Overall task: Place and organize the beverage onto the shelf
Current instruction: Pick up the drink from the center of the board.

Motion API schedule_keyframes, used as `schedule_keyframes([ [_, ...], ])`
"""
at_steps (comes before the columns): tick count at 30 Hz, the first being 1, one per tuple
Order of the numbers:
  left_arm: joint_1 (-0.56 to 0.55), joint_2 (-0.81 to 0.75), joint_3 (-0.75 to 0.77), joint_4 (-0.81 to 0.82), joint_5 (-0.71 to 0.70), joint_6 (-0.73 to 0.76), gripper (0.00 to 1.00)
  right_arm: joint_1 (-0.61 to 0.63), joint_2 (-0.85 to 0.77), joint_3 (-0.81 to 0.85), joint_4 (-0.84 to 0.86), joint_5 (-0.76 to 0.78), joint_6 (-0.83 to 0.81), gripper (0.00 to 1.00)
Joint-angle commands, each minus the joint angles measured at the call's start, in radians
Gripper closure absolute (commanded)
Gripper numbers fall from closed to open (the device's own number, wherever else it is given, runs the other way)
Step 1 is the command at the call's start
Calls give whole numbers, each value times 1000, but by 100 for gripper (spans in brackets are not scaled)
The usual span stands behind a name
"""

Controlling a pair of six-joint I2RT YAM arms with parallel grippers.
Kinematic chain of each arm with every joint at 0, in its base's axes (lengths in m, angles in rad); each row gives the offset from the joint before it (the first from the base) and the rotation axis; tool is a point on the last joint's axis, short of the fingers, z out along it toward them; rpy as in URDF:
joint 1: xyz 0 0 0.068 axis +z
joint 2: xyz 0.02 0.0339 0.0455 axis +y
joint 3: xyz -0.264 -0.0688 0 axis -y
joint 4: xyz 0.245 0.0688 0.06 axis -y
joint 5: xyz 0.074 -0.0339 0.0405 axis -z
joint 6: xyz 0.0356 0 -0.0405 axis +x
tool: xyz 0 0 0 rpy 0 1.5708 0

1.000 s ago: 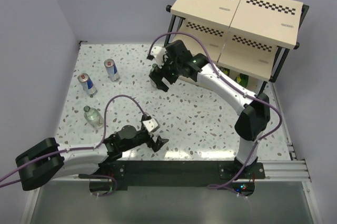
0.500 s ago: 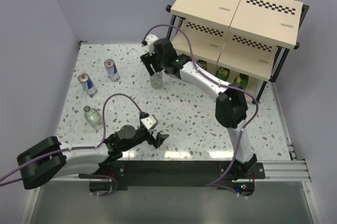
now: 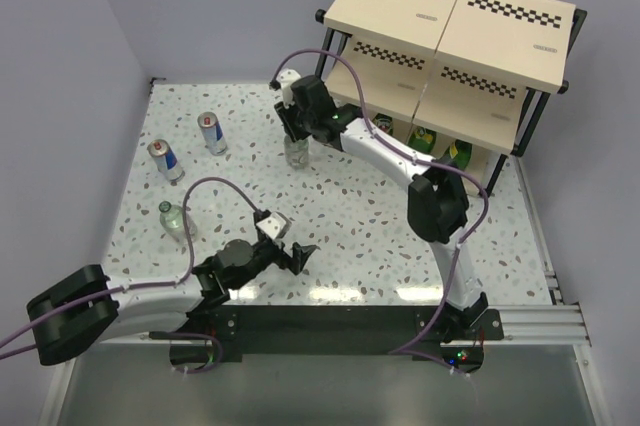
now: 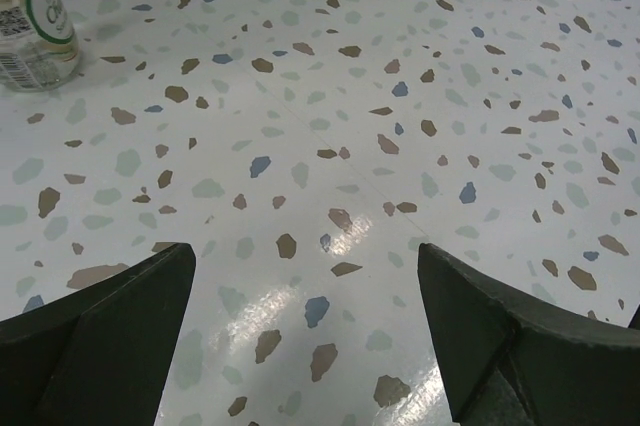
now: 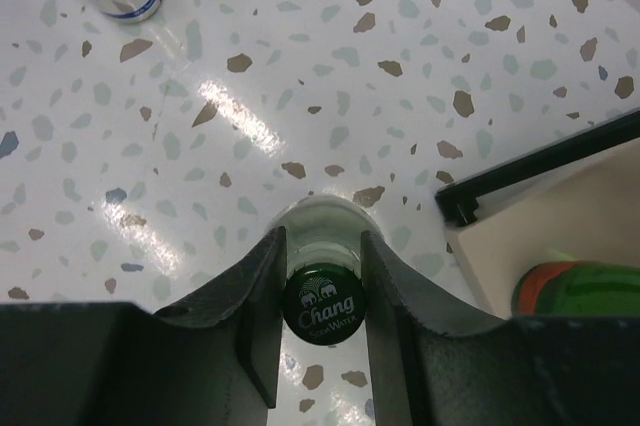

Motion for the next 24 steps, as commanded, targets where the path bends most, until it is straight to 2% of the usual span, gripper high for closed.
schedule_keyframes([
  [1,-2,-19,19,49,-101,-28,2,7,-150,-44,7,-29,-50,100],
  [5,22,15,32,142,-91,13,1,6,-332,-160,-9,-51,-81,100],
  [9,88,98,63,266,-23,71,1,7,-480,-277,-29,-77,-84,100],
  [12,113,202,85,412,69,153,0,6,-599,-384,-38,-97,-90,100],
  [15,134,346,111,610,213,234,0,6,-703,-478,-50,-103,-101,100],
  [16,134,422,118,719,287,251,0,6,-724,-501,-52,-103,-103,100],
  [19,134,527,161,918,398,237,0,6,-811,-576,-58,-111,-109,100],
  [21,134,599,216,954,426,210,0,6,-842,-611,-70,-117,-113,100],
  [24,134,647,278,923,432,151,0,6,-900,-651,-90,-129,-116,100],
])
